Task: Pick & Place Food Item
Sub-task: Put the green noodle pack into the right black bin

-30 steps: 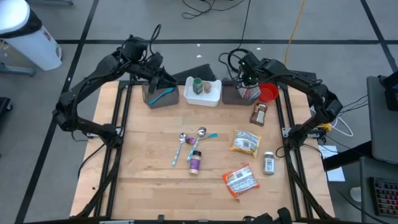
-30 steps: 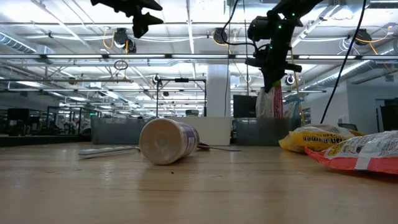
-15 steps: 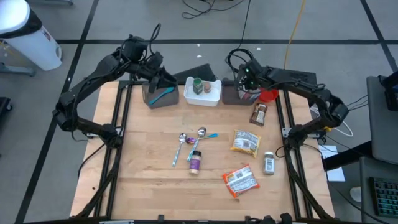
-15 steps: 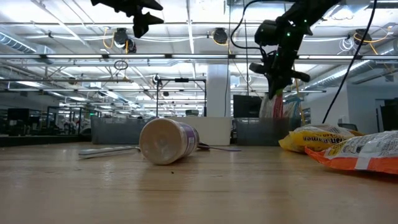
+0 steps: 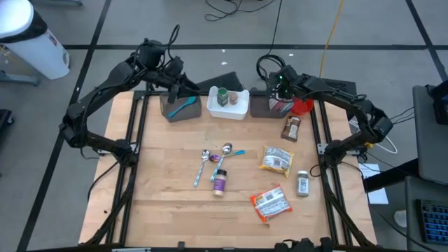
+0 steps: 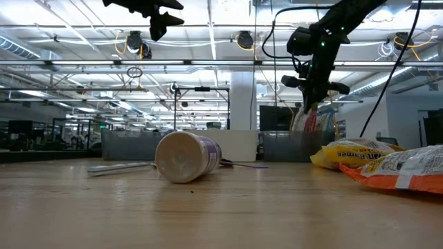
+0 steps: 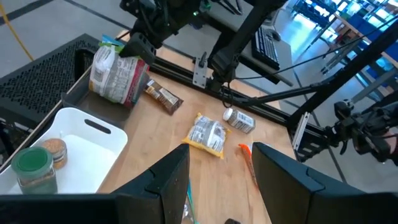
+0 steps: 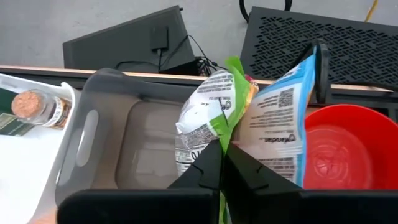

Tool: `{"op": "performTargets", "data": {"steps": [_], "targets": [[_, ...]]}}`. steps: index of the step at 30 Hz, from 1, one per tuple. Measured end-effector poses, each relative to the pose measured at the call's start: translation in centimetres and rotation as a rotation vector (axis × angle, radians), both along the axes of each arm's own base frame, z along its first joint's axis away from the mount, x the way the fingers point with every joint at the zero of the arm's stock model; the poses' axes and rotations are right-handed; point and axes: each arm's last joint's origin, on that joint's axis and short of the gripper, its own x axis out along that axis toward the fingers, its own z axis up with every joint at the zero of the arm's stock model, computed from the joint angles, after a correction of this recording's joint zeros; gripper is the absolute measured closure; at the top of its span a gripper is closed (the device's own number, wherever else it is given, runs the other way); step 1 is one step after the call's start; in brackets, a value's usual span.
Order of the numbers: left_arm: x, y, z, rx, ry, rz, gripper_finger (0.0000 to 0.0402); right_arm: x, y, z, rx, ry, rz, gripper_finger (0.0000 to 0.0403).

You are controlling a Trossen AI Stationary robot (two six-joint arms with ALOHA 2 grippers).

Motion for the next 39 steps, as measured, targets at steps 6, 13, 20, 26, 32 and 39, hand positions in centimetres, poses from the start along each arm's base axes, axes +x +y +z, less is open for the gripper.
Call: {"op": "performTargets", "data": {"steps": [6,13,20,26,32,39], "targets": [[0.0,0.0,0.0,0.02,0.0,0.001,0.0218,-0.1,-0.1,0.0,-0.004,0.015,0.02,0.0403],[0.0,0.2,0.0,0.045,0.018,0.049,0.0218,0.0,0.0,-0.7,0.049,0.054,0.05,0.0403],[0.0,0.2,0.0,0.046,0.018,0.051,0.0218,0.2,0.1,-1.0,0.035,0.1,0.044,0.0403],[0.0,0.2,0.0,0.046,0.018,0.051,0.0218,0.2,0.1,-1.0,0.033,0.106,0.047,0.0403],[0.0,0.2,0.0,0.046,0.018,0.051,0.0218,0.2,0.1,-1.0,0.031,0.106,0.046,0.0403],[0.0,0.2,0.0,0.046,0.018,0.051,0.0218,0.2,0.1,-1.0,0.022,0.108,0.058,0.0403]]}}
